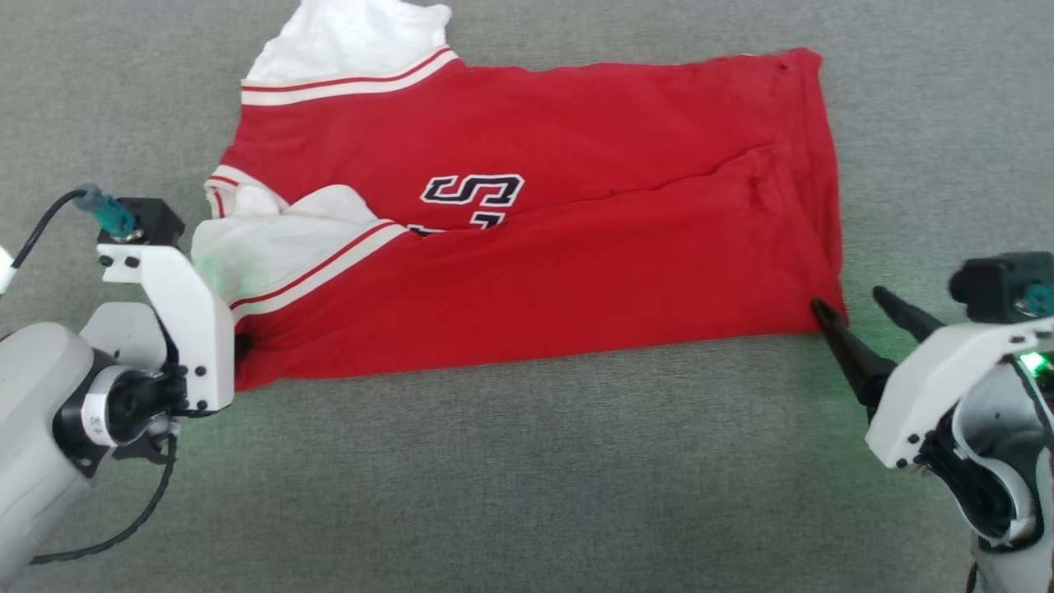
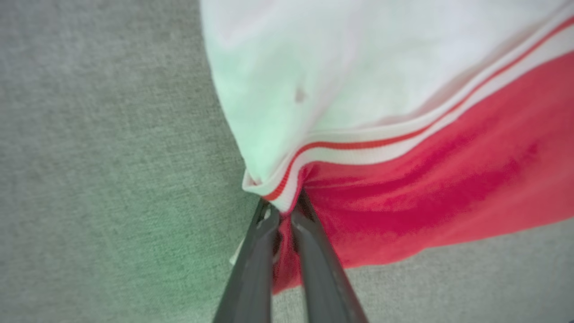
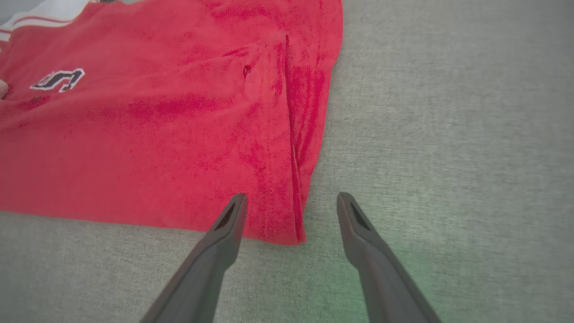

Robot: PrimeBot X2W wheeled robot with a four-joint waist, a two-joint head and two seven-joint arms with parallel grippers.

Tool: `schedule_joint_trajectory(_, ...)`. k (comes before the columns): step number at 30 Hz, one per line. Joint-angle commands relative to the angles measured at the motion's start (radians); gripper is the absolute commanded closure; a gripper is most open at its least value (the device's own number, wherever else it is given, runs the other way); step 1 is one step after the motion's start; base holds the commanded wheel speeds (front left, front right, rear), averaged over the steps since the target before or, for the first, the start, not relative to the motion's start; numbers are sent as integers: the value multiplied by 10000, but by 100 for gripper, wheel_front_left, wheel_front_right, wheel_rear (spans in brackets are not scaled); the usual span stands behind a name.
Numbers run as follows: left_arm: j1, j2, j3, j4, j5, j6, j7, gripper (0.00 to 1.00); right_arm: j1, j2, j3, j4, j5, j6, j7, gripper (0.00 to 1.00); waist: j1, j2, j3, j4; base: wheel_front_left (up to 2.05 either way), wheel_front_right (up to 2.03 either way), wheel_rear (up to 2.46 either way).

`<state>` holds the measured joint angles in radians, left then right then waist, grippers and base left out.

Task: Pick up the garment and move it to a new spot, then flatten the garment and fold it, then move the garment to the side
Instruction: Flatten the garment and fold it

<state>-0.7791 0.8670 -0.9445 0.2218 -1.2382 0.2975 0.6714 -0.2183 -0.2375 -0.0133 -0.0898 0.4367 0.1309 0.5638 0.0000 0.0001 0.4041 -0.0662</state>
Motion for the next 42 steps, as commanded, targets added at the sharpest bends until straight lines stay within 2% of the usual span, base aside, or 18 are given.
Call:
schedule_joint_trajectory(1,255,-392,-345,262,68,-55,-14,100,-187,-46,72,89,53,-1,238,0,0,-1,47,100,0,0,0)
schedule_joint_trajectory(10,-193,-1012,-491,452,364,-356,-105,100,-1154,-380,713,1903,30,-4,2558,0,0,-1,245,585,0,0,0)
schedule_joint_trajectory(11,-219,-1066,-497,477,388,-403,-119,100,-1221,-415,847,2150,67,-2,2816,20,0,-1,253,618,0,0,0)
schedule_joint_trajectory(12,-248,-1132,-507,489,423,-443,-155,100,-1238,-571,1057,2350,94,-1,3085,65,0,-1,268,684,0,0,0)
schedule_joint_trajectory(13,-274,-1165,-498,509,416,-487,-212,100,-1217,-582,1143,2584,240,-2,3334,100,0,-1,275,712,0,0,0)
schedule_joint_trajectory(18,-330,-1124,-426,507,416,-506,-341,100,-1206,-1041,1225,2565,755,-2,3929,100,0,-1,256,888,0,0,0)
schedule_joint_trajectory(26,-169,-502,-250,-317,333,-131,-192,100,-833,-1874,743,966,1357,-4,4690,100,0,-1,-25,1105,0,0,0)
schedule_joint_trajectory(31,56,158,-147,-1656,350,396,-94,100,-112,-2198,179,-320,1712,-4,5416,100,0,-1,-245,1293,0,0,0)
schedule_joint_trajectory(32,245,453,-139,-2285,351,709,-68,100,278,-2312,-109,-826,1782,-4,5693,100,0,-1,-301,1367,0,0,0)
schedule_joint_trajectory(37,982,1168,-249,-3804,260,1592,35,100,1342,-2311,-852,-1826,1886,-4,6358,100,0,-1,-381,1467,0,0,0)
schedule_joint_trajectory(40,1469,1349,-455,-4397,182,1944,68,100,1852,-2106,-1138,-2146,1842,-4,6565,100,0,-1,-378,1484,0,0,0)
schedule_joint_trajectory(42,1614,1314,-518,-4492,146,1997,51,100,1977,-2028,-1161,-2163,1803,-4,6595,100,0,-1,-372,1487,0,0,0)
